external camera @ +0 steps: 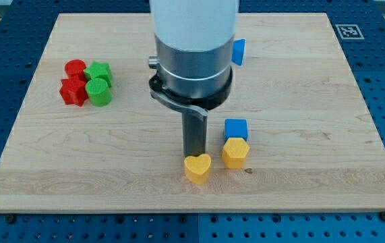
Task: Place the yellow heart towards bottom of the yellow hexagon
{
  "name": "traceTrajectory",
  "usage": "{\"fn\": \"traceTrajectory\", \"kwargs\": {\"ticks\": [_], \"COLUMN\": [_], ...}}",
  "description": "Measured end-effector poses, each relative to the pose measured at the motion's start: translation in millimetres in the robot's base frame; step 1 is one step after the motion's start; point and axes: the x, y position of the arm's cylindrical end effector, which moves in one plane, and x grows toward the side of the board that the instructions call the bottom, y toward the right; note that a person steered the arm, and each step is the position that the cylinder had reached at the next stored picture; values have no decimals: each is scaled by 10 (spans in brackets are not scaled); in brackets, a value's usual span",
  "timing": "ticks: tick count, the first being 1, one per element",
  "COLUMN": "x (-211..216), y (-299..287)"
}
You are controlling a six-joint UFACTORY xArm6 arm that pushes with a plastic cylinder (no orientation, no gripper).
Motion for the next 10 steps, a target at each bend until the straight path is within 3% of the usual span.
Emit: {"fn": "traceTrajectory", "kwargs": {"ticks": [5, 10], "x": [281, 259], "y": [-568, -321]}}
